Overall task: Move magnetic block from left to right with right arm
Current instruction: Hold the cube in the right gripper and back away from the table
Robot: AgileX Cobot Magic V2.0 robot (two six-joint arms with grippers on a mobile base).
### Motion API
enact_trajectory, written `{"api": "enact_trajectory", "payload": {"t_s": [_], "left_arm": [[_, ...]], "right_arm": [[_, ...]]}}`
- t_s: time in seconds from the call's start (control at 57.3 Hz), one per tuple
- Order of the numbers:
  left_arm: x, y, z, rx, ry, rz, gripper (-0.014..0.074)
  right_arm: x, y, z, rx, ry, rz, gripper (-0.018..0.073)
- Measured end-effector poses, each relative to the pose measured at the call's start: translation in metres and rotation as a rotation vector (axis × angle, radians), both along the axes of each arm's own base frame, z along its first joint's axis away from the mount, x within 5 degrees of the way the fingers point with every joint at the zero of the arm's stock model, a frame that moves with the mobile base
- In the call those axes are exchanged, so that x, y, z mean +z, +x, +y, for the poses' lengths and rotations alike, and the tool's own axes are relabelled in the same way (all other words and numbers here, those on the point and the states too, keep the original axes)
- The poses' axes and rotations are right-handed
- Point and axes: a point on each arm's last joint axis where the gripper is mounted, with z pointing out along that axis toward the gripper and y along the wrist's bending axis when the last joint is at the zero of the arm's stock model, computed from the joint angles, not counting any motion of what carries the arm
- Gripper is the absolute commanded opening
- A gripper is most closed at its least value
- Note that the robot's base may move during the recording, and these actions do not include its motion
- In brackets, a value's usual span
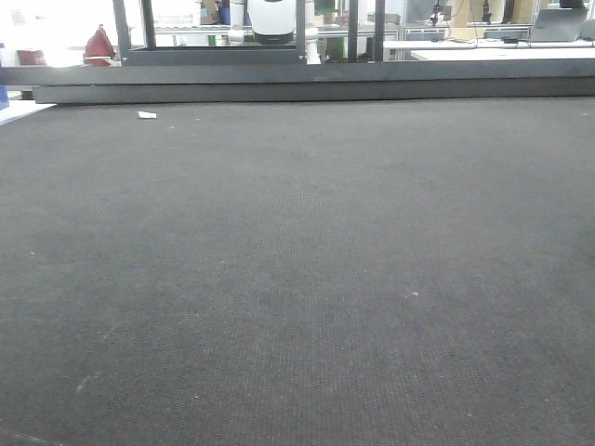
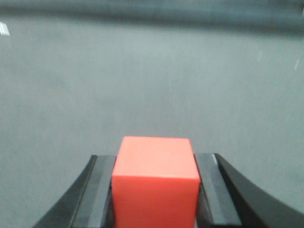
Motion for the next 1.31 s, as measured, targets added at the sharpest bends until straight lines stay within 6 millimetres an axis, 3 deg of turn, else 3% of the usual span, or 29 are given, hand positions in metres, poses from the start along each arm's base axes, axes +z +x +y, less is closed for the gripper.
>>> {"api": "enact_trajectory", "payload": {"t_s": [0.436, 1.308], "left_arm": [[0.000, 0.000, 0.000, 0.000, 0.000, 0.000, -0.0126], [0.000, 0.000, 0.000, 0.000, 0.000, 0.000, -0.0126]], "right_arm": [[0.005, -0.056, -0.004, 0.000, 0.015, -0.256, 0.0223], [0.005, -0.059, -0.004, 0.000, 0.018, -0.269, 0.0223]]}}
